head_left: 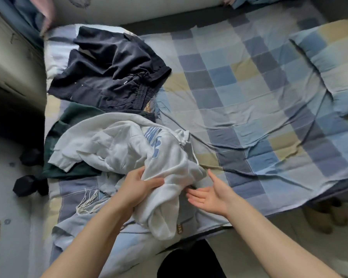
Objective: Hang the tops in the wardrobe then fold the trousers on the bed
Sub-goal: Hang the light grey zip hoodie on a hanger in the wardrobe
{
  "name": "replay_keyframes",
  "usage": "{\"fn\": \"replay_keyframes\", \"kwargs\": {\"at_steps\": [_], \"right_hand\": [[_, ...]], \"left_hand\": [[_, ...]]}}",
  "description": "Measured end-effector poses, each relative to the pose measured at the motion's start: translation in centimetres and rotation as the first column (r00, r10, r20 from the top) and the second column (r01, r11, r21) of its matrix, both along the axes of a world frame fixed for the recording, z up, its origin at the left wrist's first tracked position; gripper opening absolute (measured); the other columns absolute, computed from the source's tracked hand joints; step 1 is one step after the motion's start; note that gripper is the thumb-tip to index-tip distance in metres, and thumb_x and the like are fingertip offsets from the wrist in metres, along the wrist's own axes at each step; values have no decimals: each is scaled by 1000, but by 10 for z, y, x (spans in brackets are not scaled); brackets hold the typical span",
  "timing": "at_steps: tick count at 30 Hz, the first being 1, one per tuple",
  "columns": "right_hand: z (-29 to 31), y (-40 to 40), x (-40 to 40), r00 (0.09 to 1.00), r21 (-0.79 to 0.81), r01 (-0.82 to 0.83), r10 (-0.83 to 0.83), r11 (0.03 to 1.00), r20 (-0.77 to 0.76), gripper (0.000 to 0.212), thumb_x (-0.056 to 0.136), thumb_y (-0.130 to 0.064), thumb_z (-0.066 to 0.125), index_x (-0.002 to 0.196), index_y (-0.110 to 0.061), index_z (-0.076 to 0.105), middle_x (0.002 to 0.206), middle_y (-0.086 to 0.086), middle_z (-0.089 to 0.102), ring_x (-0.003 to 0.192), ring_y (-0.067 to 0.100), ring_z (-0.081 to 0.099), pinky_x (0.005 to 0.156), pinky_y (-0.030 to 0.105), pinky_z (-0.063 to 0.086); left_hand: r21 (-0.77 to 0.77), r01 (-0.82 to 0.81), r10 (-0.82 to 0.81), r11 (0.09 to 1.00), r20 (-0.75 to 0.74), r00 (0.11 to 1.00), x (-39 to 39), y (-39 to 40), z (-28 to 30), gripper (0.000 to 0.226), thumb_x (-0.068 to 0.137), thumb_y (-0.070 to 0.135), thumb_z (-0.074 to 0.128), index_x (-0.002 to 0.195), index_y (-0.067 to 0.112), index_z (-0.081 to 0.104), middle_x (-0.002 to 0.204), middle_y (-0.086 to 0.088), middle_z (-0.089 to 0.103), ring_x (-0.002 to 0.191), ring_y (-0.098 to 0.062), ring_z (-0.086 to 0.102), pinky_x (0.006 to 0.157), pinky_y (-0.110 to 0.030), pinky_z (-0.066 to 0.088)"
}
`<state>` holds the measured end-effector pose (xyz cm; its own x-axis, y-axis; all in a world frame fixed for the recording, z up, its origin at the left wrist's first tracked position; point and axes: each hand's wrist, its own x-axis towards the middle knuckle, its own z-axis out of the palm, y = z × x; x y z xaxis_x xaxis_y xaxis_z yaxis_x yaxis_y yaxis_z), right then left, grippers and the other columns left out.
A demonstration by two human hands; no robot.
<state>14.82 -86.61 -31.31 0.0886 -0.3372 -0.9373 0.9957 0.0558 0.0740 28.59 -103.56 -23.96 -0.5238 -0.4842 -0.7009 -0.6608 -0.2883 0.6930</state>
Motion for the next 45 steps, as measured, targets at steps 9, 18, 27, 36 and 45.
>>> {"fn": "replay_keyframes", "kwargs": {"at_steps": [9,18,27,36,45], "right_hand": [[81,-11,-3,863,154,153,-56,976,-501,36,93,5,34,124,0,51,113,22,60,94,36,60,76,48,50],[248,56,26,215,240,49,225,969,-950,14,91,-9,48,91,-6,62,99,17,68,99,30,64,89,47,54],[411,166,55,-108,255,143,271,956,-956,20,93,-2,50,96,-7,68,102,22,68,102,37,64,88,60,49],[507,290,95,-305,306,469,477,829,-824,24,89,1,49,87,-14,68,86,10,69,88,30,64,83,51,50],[547,481,171,-269,273,694,591,667,-760,15,88,-4,51,87,-6,67,86,18,66,83,36,61,78,52,50]], "left_hand": [[-66,445,-443,893,31,896,29,22,73,16,77,0,67,91,7,71,81,-5,73,75,-16,68,67,-26,54],[145,882,-890,447,-28,456,15,26,135,25,73,35,71,76,15,58,75,1,52,72,-12,51,70,-29,37],[-154,724,-731,672,20,682,-107,80,246,22,94,19,57,79,6,67,73,-3,73,73,-20,73,71,-29,53],[-105,913,-918,394,-82,387,-145,290,310,82,61,93,43,116,35,57,116,-12,65,99,-27,65,77,-39,51],[51,994,-994,98,-44,100,-113,520,361,36,84,43,60,104,14,68,102,-5,72,93,-22,64,82,-37,52]]}}
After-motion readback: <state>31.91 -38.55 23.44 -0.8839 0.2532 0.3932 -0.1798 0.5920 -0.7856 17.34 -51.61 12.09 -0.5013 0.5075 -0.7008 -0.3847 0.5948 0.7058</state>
